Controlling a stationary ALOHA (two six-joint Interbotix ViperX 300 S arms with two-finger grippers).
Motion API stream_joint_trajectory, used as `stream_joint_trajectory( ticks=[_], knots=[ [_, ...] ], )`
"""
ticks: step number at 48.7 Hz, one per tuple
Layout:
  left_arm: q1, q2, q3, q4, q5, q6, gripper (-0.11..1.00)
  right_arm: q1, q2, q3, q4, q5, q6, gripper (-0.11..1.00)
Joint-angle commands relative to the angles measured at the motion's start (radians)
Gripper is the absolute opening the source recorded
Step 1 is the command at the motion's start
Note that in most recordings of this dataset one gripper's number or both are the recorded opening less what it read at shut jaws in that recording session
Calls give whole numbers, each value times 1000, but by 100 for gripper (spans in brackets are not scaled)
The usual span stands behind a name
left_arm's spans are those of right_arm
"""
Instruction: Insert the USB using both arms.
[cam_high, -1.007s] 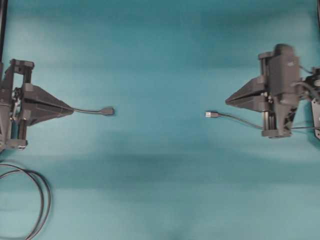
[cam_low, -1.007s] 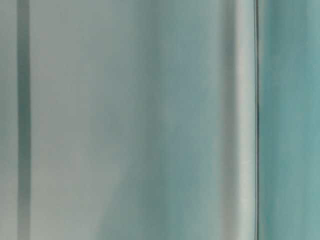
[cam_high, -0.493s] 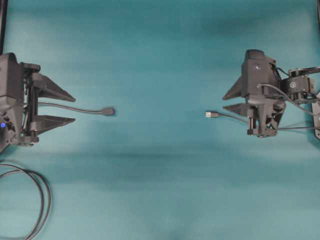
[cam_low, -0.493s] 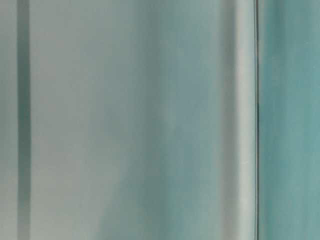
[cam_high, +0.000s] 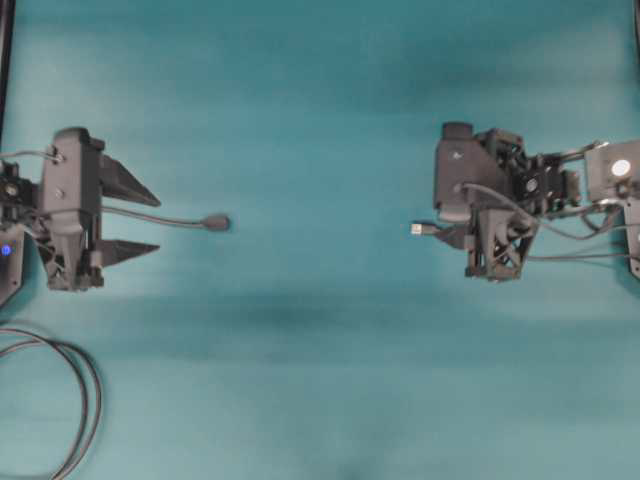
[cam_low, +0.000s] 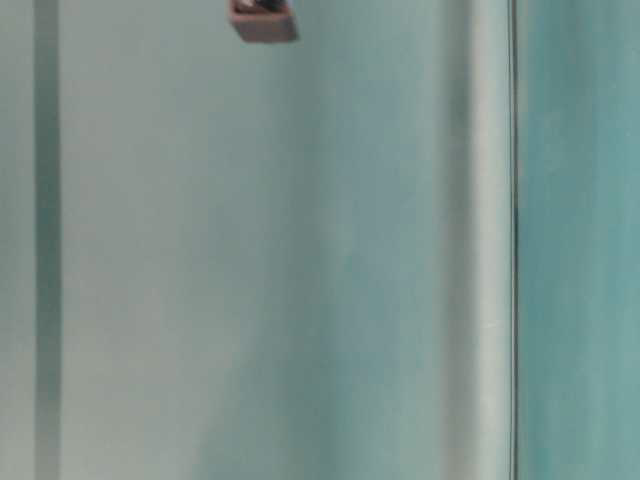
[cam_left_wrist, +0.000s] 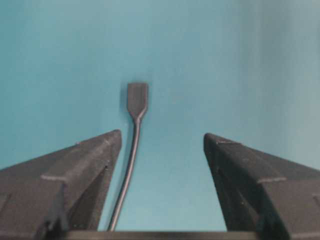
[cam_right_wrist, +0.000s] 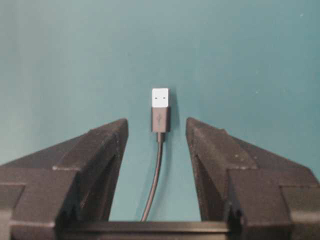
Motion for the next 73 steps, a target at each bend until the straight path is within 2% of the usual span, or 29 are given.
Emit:
stream_joint_trajectory(
  ticks=[1,15,39,73],
  knots=[
    [2,25,-11,3,-18,18,80,2,25,-31,-2,-3,0,51],
    [2,126,-23,3,-41,41,81,2,110,-43,-2,2,2,51],
    [2,244,-60,5,-75,77,80,2,146,-37,-5,5,0,50],
    [11,261,-69,5,-106,77,80,-35,169,-48,-18,2,-2,50]
  ],
)
